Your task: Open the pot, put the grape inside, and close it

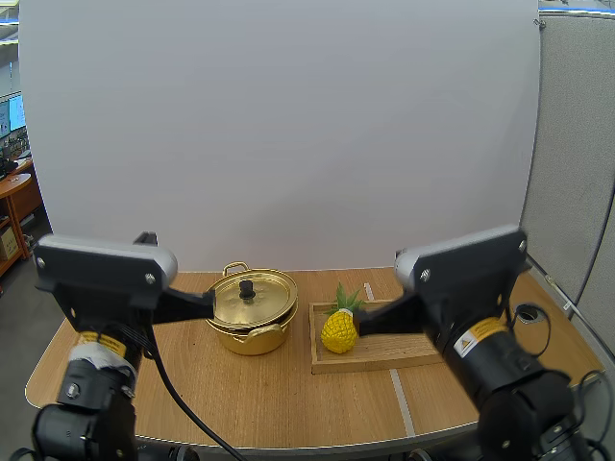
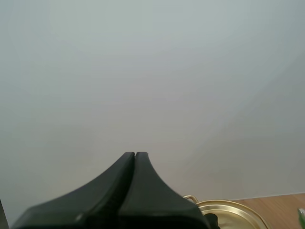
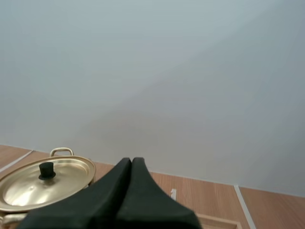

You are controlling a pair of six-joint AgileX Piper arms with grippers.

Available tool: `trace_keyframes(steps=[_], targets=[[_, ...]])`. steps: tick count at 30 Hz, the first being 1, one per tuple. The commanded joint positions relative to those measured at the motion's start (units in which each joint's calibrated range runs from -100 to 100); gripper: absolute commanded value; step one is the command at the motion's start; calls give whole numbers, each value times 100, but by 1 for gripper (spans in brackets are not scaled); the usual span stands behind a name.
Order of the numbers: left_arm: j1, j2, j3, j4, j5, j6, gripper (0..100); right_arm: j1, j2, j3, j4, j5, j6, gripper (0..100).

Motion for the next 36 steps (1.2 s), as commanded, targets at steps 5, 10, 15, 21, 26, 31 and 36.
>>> trace_keyframes(steps=[5, 10, 15, 21, 26, 31, 36], targets=[[7, -27, 1488, 46, -1554, -58, 0, -100, -40, 1760, -21, -1575, -38, 0], [7, -27, 1919, 46, -1598, -58, 0, -260, -40, 1840, 85, -1259, -6, 0], [-99, -27, 1919, 46, -1152, -294, 0, -406, -40, 2105, 145, -1261, -6, 0], [-118, -27, 1919, 46, -134, -415, 0, -425, -40, 2105, 145, -197, -6, 0], [-118, -27, 1919, 21, 753, -574, 0, -425, -40, 2105, 145, 387, -6, 0], [-118, -27, 1919, 7, 928, -611, 0, -425, -40, 2105, 145, 387, -6, 0], [-118, -27, 1919, 7, 1012, -791, 0, -425, -40, 2105, 145, 387, -6, 0]])
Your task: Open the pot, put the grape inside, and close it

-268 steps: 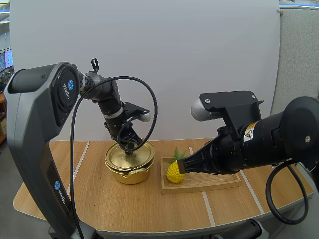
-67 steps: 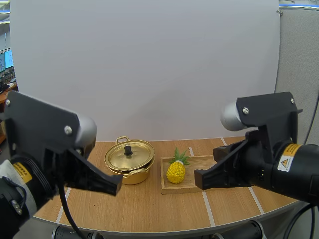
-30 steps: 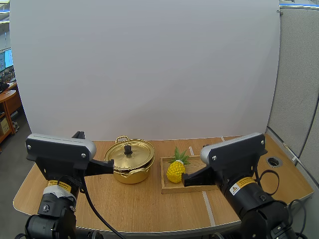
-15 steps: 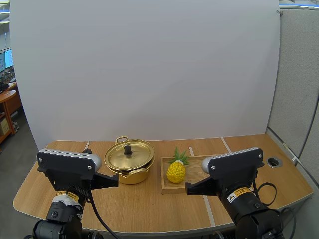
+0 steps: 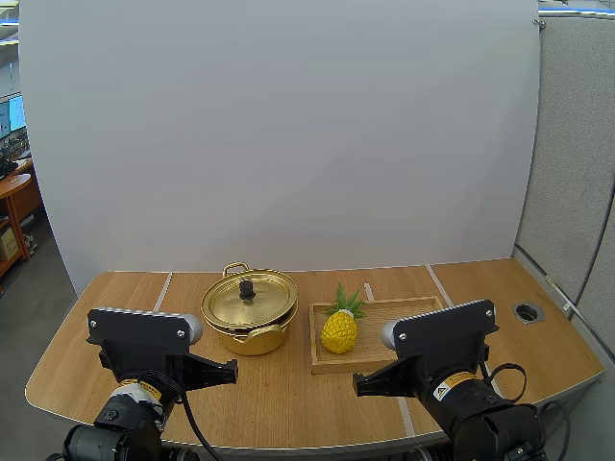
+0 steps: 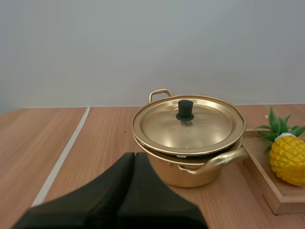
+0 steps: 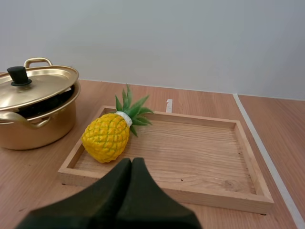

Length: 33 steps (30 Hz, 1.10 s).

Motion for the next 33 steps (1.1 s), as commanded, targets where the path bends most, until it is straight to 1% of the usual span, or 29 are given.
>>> trace_keyframes(steps=[1, 33], targets=[[-18, -27, 10, -7, 22, -149, 0, -25, -40, 10, 32, 9, -6, 0], [-14, -27, 10, -7, -78, -149, 0, -17, -40, 10, 32, -35, -6, 0]])
